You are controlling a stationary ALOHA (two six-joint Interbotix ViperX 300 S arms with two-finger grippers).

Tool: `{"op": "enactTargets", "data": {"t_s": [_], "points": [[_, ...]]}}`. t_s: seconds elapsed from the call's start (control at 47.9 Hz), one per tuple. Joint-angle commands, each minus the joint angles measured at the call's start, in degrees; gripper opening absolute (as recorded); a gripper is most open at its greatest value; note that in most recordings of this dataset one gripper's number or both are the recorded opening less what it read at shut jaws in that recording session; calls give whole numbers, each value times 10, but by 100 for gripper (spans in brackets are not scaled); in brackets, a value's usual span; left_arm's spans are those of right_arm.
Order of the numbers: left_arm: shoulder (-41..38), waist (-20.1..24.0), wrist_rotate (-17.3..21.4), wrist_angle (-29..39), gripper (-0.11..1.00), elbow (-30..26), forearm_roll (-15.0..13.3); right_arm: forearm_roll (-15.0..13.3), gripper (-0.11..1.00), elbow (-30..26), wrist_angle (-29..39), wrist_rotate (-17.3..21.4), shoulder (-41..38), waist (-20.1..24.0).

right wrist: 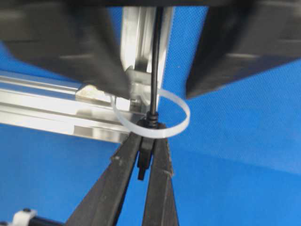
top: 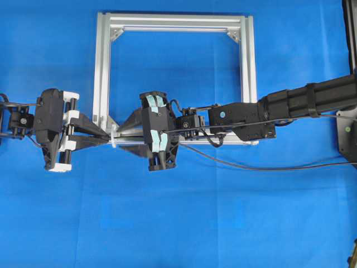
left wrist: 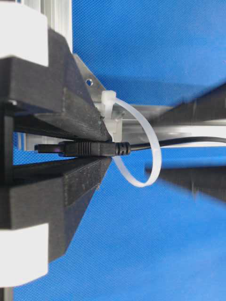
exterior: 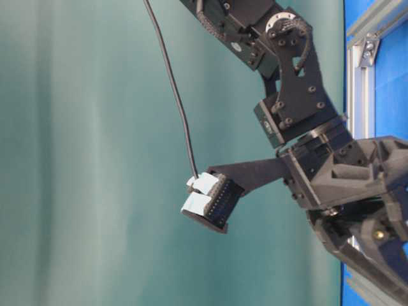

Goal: Insert the wire through the string loop located on the left side.

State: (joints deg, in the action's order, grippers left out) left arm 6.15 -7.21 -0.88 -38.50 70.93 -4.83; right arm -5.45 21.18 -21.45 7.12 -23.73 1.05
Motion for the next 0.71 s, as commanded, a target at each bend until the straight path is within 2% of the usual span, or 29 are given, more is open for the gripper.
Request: {"op": "enactTargets", "data": {"t_s": [0.0,0.063,0.125,0.209,0.376,0.689], "points": [[5,0,1,-4,8,-3,2,1,65,-4,-2,1,19,2],[6,-1,1,-4,8,-3,2,1,83,0,-2,1,23,2],[6,0,0,-4,8,-3,2,1,92,7,-2,1,27,2],[7,0,0,0,8,-1,2,1,88,19,-2,1,36,2],[18,-1,0,2,8,13,2,1,90,48,-2,1,67,2],[103,-27,-11,22,8,71,2,6,90,78,-2,4,95,2]]}}
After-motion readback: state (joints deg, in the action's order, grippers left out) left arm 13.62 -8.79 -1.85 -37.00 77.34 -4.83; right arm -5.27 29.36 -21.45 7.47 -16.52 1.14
